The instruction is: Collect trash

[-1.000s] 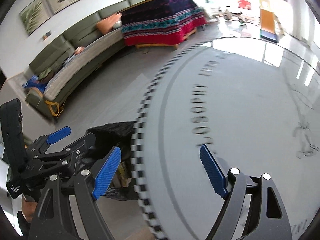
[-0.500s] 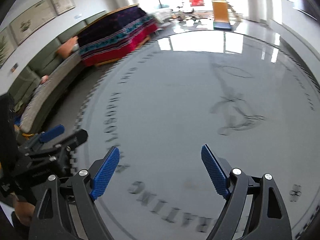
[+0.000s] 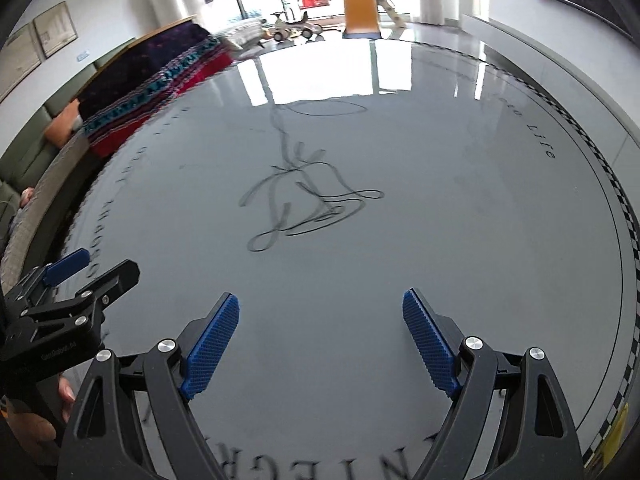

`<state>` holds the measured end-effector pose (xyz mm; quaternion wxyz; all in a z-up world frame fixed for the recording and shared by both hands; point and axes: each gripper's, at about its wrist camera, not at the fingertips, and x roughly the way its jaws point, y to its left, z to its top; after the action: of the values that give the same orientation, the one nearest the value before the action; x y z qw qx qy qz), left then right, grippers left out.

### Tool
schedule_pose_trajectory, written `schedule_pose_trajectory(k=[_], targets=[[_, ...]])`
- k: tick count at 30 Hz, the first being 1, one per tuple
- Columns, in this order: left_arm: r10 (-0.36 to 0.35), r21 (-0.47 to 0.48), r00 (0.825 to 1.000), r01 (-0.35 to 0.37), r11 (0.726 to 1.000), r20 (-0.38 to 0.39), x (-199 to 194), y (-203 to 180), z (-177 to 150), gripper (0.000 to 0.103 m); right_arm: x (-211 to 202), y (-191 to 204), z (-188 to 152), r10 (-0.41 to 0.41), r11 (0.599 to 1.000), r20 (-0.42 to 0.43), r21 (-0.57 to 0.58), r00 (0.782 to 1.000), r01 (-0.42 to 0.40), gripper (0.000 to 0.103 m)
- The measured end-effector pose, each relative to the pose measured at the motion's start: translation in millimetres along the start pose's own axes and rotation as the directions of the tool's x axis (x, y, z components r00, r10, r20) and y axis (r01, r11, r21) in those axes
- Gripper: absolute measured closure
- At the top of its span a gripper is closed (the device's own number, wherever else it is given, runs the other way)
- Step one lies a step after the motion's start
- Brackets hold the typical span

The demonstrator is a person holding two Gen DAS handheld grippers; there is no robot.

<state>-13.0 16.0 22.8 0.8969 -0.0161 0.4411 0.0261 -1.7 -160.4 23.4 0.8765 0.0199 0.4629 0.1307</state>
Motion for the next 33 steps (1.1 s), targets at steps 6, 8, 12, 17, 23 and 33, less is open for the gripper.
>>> schedule_pose_trajectory(k=[6, 8, 12, 17, 23, 33], targets=[[0.001, 0.005, 1.000, -0.001, 1.000, 0.000, 14.9, -9.8, 3.8, 0.006, 11.3, 6.4, 0.7, -0.103, 0.993, 0.039, -0.056, 0.994, 0.105, 0.015], [0.003, 0.002, 1.000, -0.003, 1.000, -0.012, 20.3, -12.0, 3.3, 0.006, 14.8, 8.2, 1.5, -0.112, 0.991, 0.036, -0.064, 0.993, 0.114, 0.012], [0.000, 0.005, 0.999, 0.001, 1.000, -0.038, 24.7, -15.8, 4.0, 0.006, 17.0, 4.6, 4.8, -0.123, 0.990, 0.022, -0.064, 0.992, 0.124, 0.004], [0.014, 0.014, 0.999, -0.014, 1.000, -0.043, 24.6, -21.1, 2.9, 0.006, 15.4, 3.9, 5.0, -0.126, 0.990, 0.020, -0.062, 0.992, 0.127, 0.003], [0.014, 0.014, 0.999, -0.014, 1.000, -0.043, 24.3, -21.4, 2.9, 0.006, 15.4, 4.0, 4.8, -0.126, 0.990, 0.020, -0.062, 0.992, 0.127, 0.003], [0.014, 0.014, 0.999, -0.013, 1.000, -0.043, 24.6, -20.8, 2.8, 0.006, 15.4, 4.1, 4.9, -0.126, 0.990, 0.020, -0.062, 0.992, 0.127, 0.003]])
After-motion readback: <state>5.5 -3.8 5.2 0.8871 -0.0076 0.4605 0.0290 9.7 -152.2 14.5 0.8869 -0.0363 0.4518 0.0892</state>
